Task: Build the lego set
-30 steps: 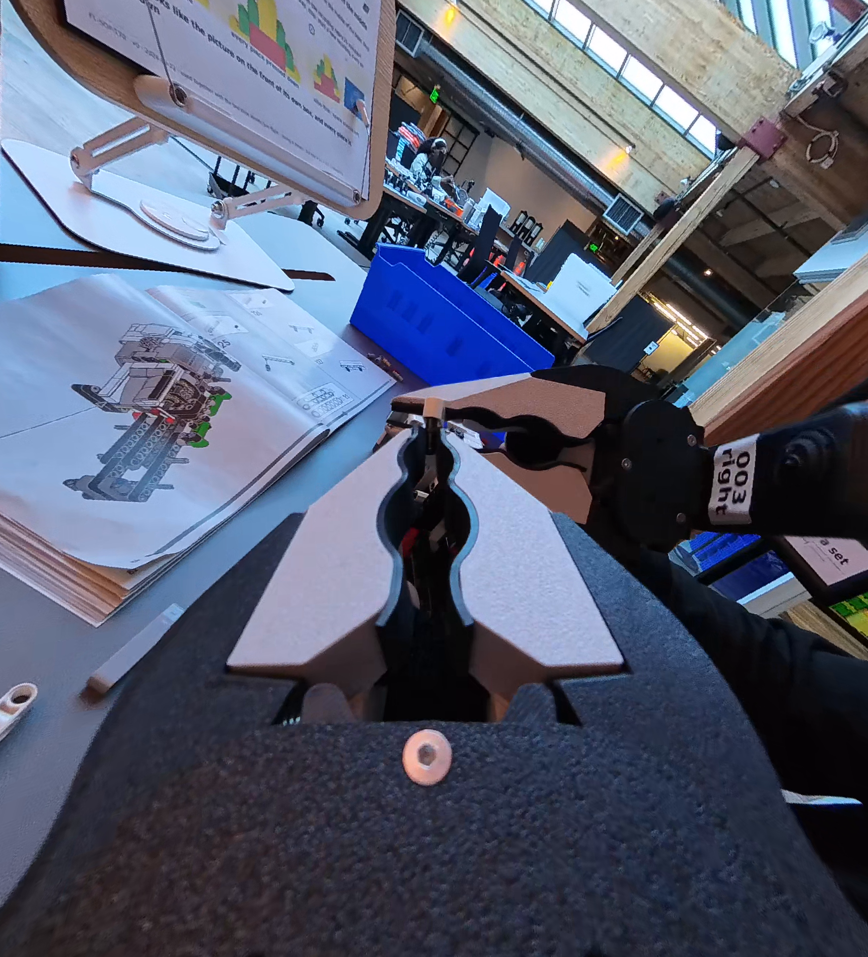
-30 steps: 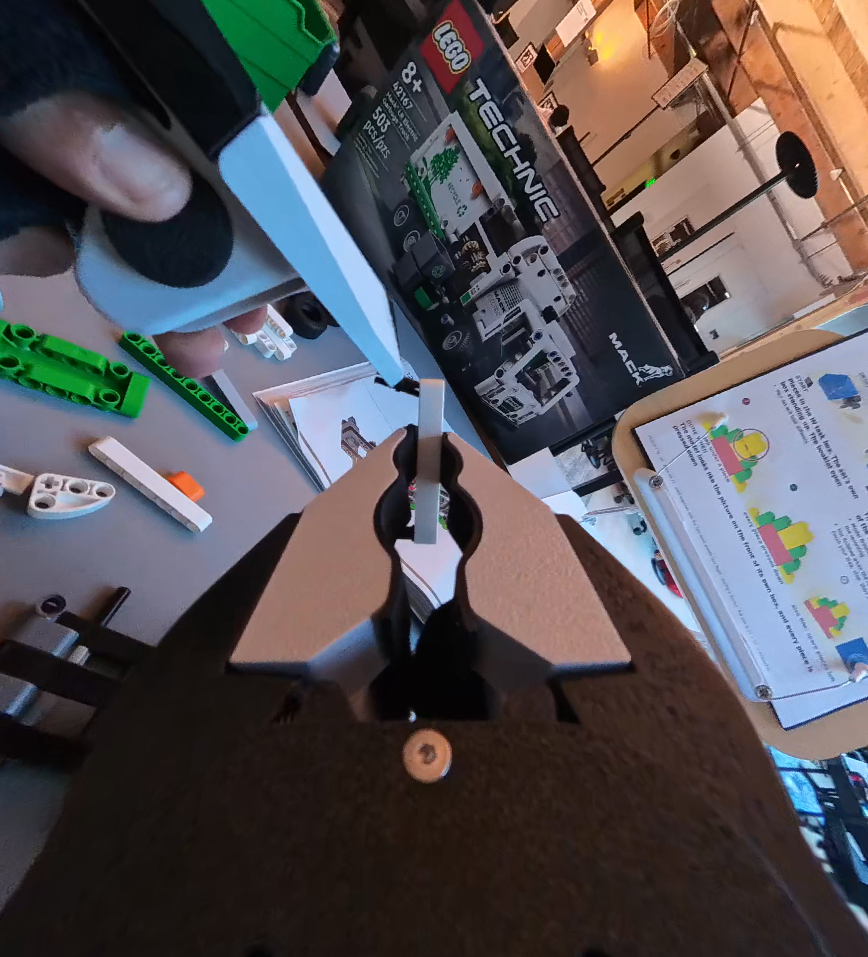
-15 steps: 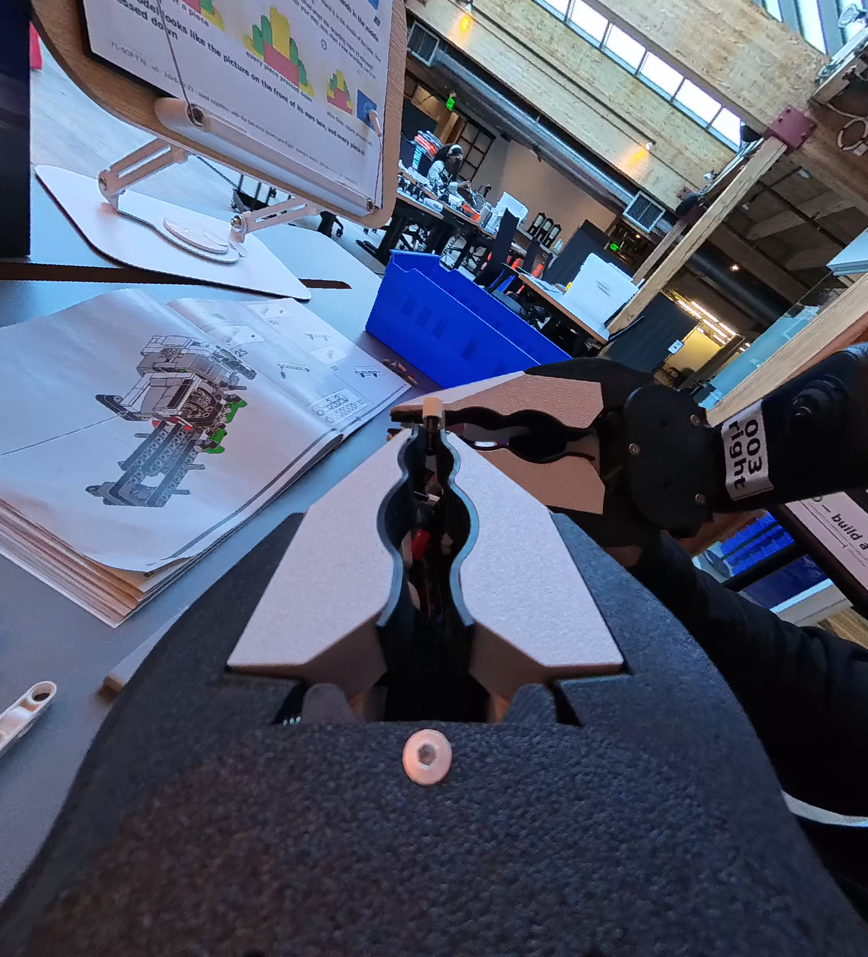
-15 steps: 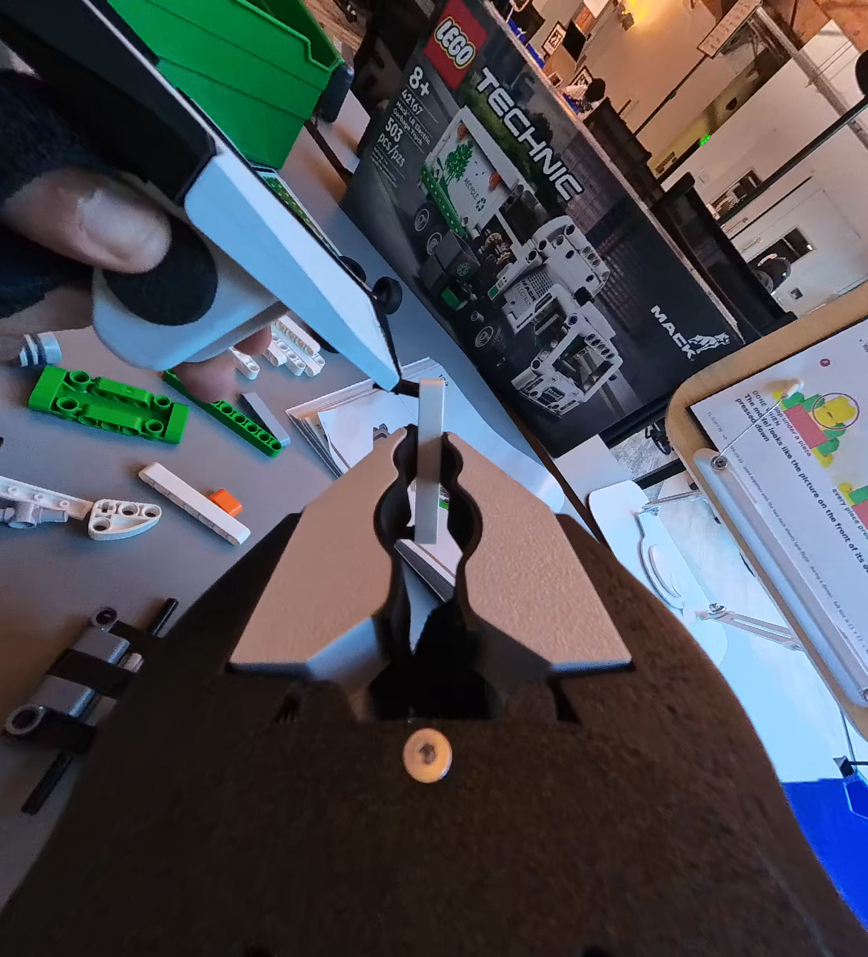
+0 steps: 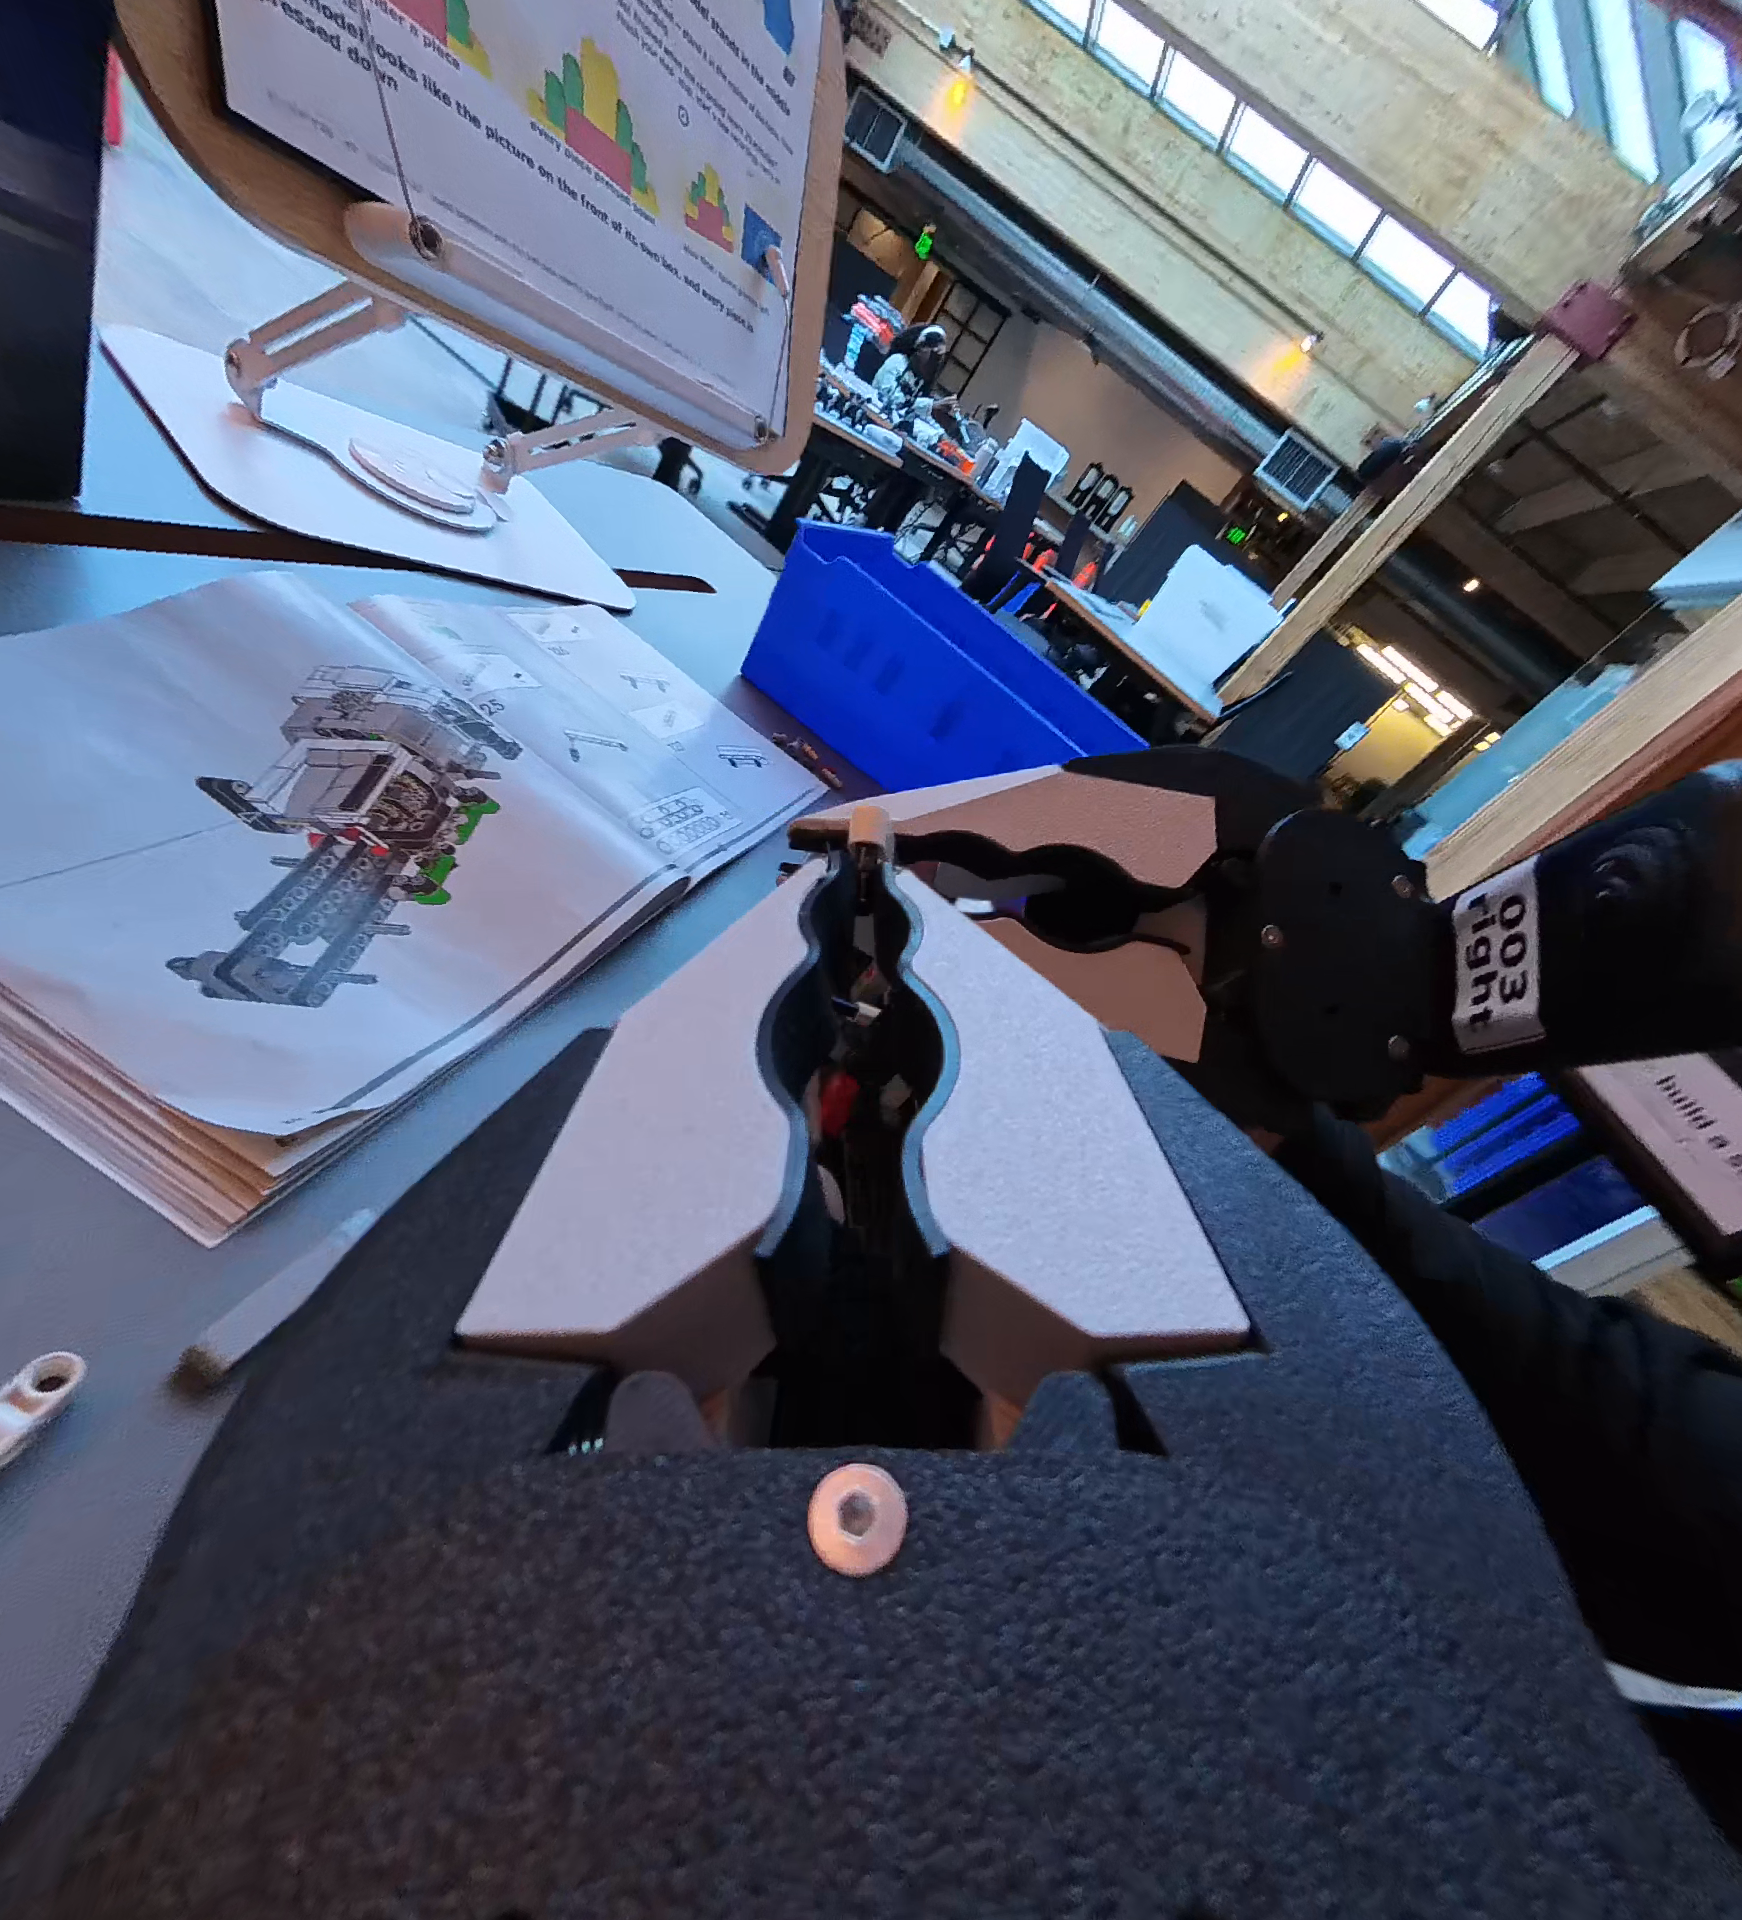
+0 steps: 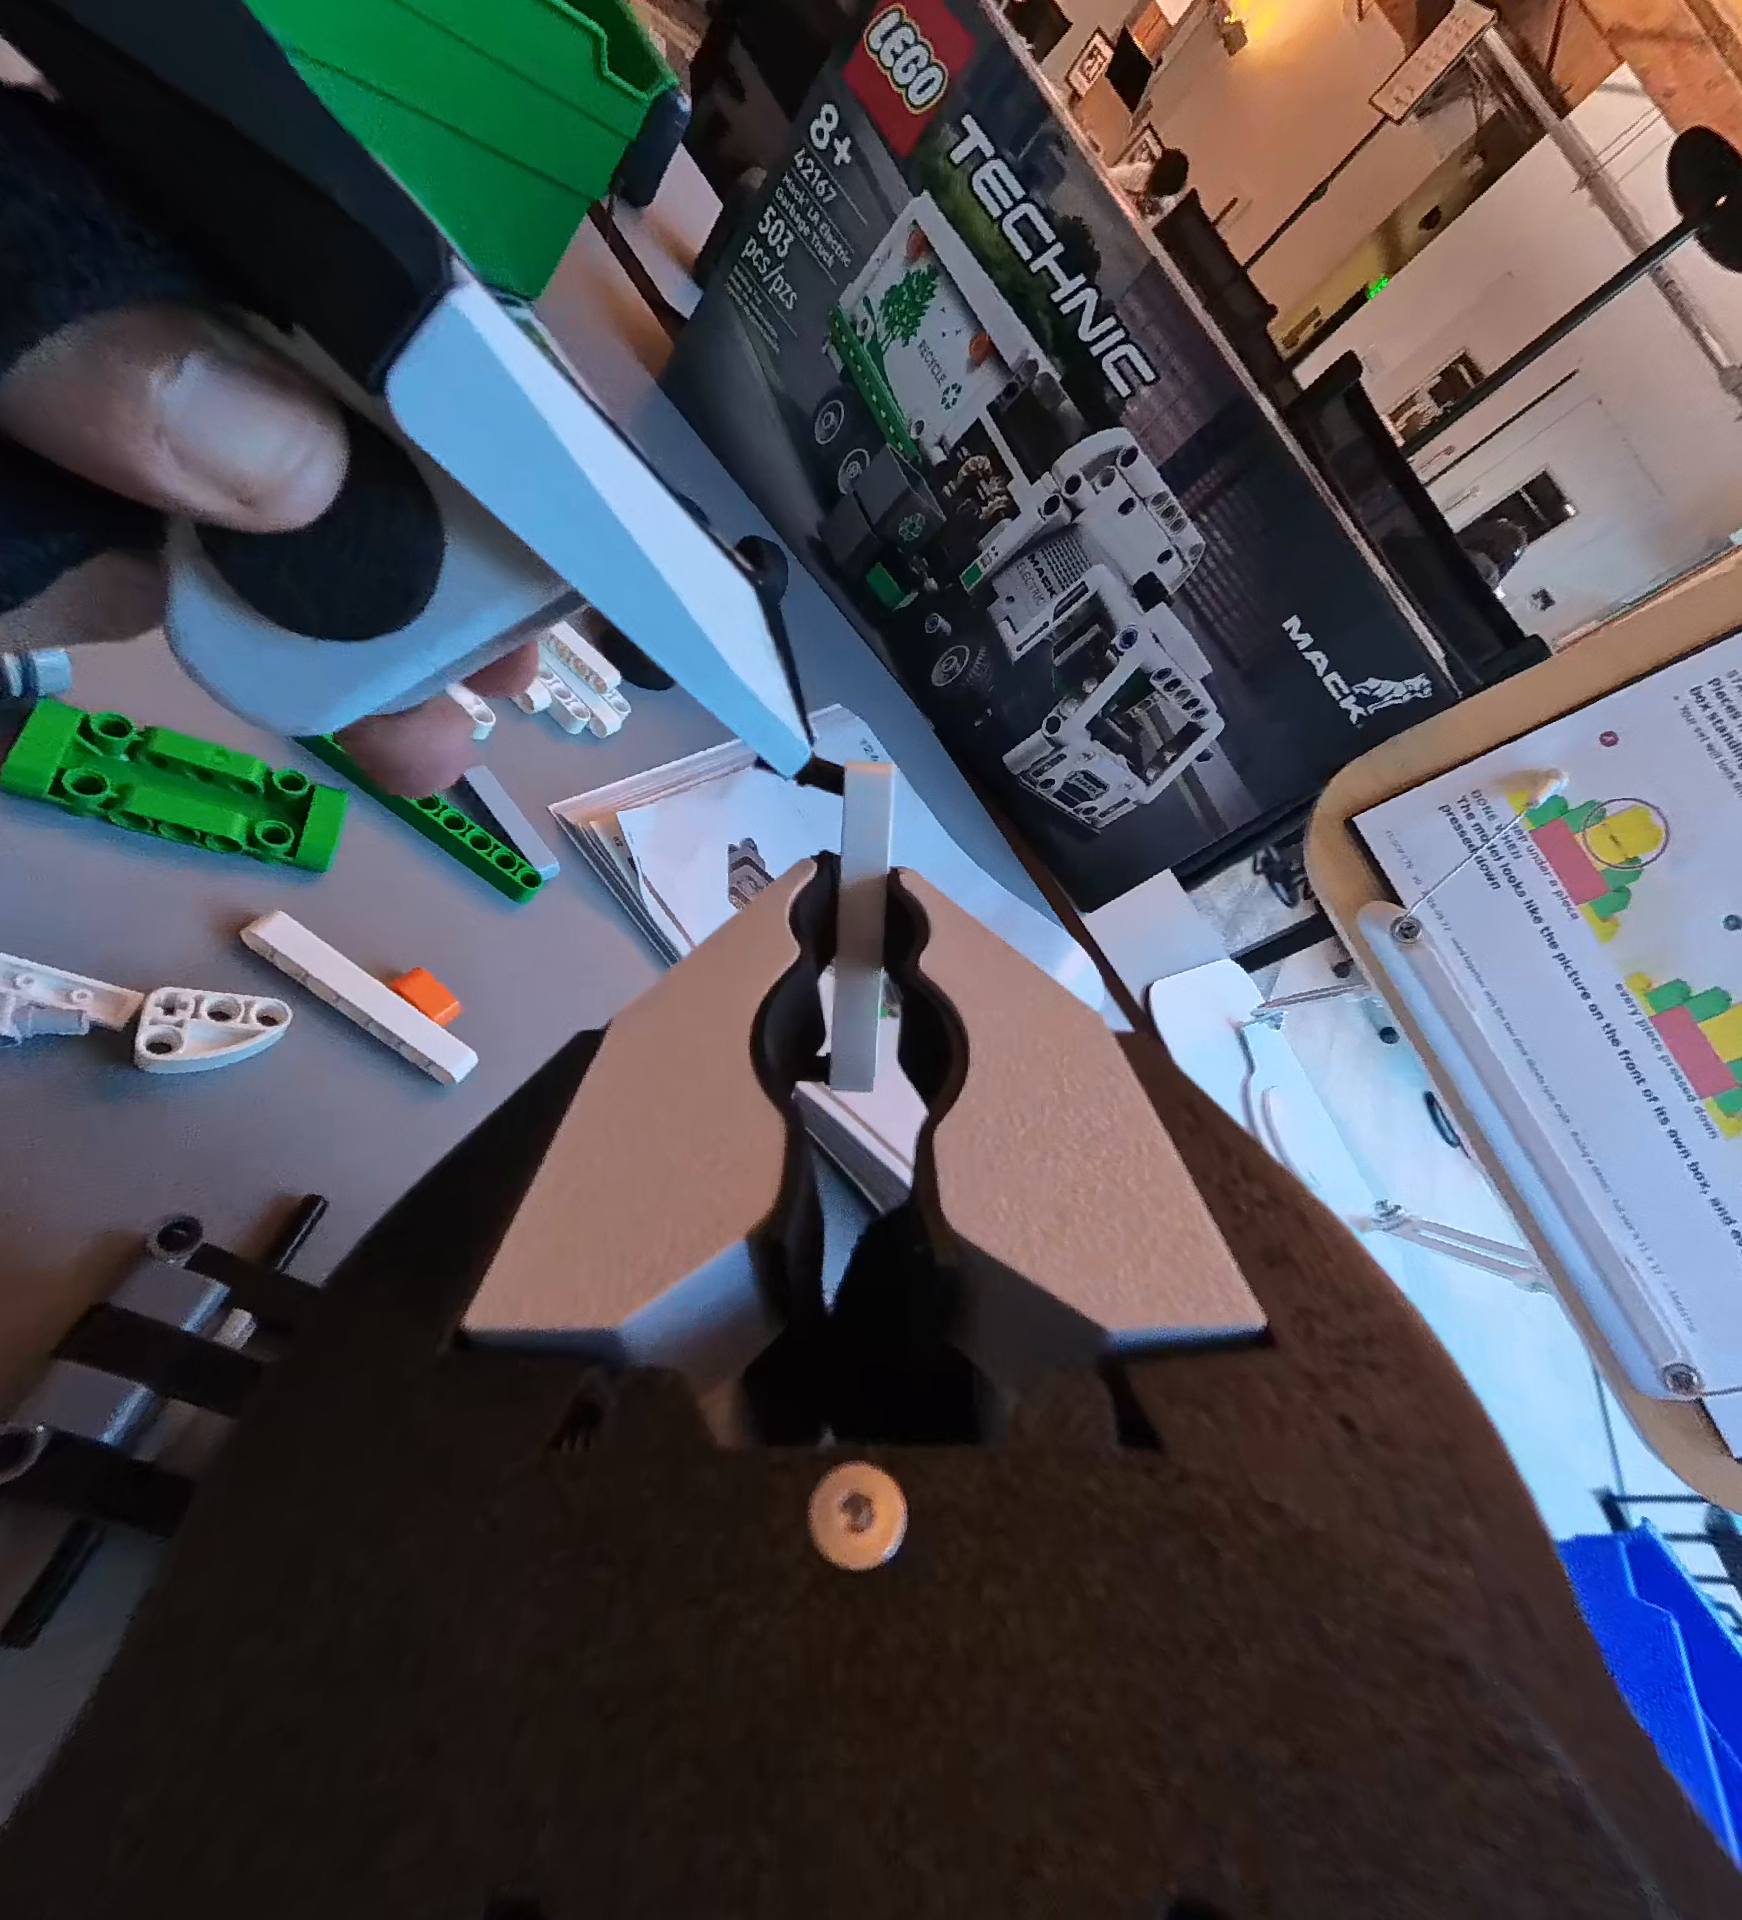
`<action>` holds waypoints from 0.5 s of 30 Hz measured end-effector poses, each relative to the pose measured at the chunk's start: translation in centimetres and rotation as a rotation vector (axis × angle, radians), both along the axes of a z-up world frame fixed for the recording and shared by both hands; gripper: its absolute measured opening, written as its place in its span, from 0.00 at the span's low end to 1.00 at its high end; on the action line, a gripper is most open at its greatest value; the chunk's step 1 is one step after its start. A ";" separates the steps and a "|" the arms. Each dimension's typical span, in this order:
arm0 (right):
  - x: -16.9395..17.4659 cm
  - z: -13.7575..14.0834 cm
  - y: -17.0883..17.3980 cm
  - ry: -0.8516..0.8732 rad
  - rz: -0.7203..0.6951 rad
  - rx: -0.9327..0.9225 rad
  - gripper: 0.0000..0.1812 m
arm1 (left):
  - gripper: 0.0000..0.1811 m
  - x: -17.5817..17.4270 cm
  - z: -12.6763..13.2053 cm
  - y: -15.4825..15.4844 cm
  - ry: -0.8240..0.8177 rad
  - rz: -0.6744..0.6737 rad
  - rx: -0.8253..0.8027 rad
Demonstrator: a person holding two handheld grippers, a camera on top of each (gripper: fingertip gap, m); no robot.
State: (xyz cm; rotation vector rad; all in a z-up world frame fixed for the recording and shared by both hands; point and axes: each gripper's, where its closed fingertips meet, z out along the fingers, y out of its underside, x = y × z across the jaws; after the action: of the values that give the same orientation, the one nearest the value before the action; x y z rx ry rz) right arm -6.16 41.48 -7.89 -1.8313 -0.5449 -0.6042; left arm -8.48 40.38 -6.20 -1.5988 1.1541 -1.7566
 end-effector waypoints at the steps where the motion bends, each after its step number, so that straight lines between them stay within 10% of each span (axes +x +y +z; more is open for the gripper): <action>1: 0.0 0.0 0.0 -0.001 -0.001 0.001 0.04 | 0.00 0.0 0.0 0.0 -0.004 -0.006 -0.028; 9: -0.5 0.4 0.1 0.178 0.033 0.019 0.04 | 0.00 -0.1 0.8 0.0 -0.064 -0.031 -0.116; 15: -0.8 0.4 -0.1 0.319 0.053 -0.010 0.04 | 0.00 -0.1 1.0 -0.2 -0.050 0.055 0.182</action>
State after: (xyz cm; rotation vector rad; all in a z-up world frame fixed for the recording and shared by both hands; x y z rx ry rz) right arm -6.95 41.42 -7.48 -1.8698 -0.3808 -0.2649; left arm -8.59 40.21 -5.24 -1.4575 1.1975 -1.5986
